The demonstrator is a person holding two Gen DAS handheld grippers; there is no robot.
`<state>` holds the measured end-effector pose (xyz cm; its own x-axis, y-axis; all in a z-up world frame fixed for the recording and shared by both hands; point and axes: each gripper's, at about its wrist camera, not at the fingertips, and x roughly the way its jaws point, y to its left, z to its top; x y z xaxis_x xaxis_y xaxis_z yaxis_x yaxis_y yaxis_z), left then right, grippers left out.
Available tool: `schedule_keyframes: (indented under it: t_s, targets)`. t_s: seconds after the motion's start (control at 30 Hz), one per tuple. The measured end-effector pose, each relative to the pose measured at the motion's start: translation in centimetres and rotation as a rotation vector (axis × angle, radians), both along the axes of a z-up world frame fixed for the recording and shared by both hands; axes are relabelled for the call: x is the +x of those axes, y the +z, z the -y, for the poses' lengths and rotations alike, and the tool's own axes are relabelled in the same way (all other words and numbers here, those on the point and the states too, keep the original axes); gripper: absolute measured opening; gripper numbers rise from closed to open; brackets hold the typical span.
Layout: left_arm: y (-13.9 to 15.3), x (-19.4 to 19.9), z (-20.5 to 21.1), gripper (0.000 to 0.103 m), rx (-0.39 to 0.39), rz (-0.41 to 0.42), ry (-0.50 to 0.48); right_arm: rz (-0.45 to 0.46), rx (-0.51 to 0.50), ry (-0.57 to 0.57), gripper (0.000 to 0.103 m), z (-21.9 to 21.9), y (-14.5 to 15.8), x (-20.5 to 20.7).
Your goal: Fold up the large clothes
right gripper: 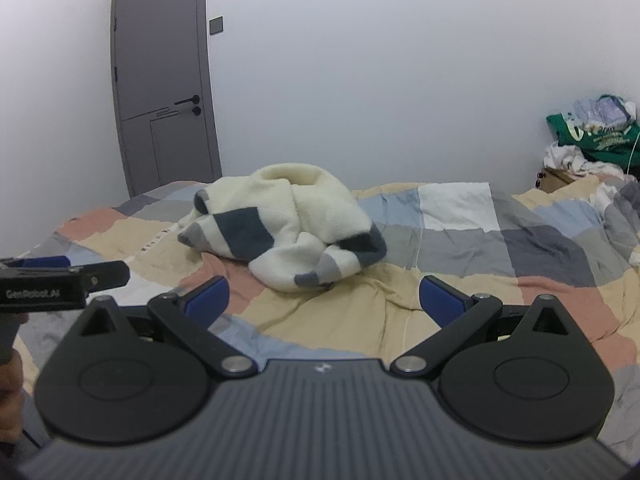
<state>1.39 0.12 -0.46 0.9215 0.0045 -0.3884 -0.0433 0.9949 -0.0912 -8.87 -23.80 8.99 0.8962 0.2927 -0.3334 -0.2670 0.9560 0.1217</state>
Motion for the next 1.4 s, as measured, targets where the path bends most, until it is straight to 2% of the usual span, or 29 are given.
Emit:
schedule_keyframes:
  t_s: [0.17,0.33,0.47,0.83,0.97,1.1,1.2,1.4]
  targets:
    - [-0.2,0.5,0.0,0.103,0.008,0.001,-0.005,-0.006,0.003,0.005,0.103,-0.1,-0.1,0.1]
    - [0.0,2.8,0.2,0.103,0.035,0.004,-0.004,-0.039,0.017,0.02,0.103,-0.5,0.3,1.6]
    - [0.3,5.6,0.1,0.103,0.06,-0.005,0.003,-0.056,0.043,0.028,0.102,-0.8,0.9,3.4]
    - [0.1,15.6,-3.2,0.103,0.002,-0.076,0.027,-0.108,0.073,0.019,0.102,-2.9,1.5,12.2]
    - [-1.5,20.1,-5.2,0.103,-0.035,-0.134,0.079,-0.129,0.039,-0.007,0.101,-3.9,0.2,16.4]
    - [-4.1,24.2,-7.4,0.103,-0.06,-0.193,0.135,-0.189,0.023,-0.015,0.087,-3.9,-2.0,20.0]
    - [-6.2,26.6,-8.7,0.103,-0.061,-0.227,0.154,-0.22,0.04,-0.011,0.087,-3.2,-3.7,22.0]
    - [-9.6,30.8,-10.6,0.102,-0.132,-0.249,0.159,-0.269,0.086,-0.023,0.087,-2.2,-7.2,26.1]
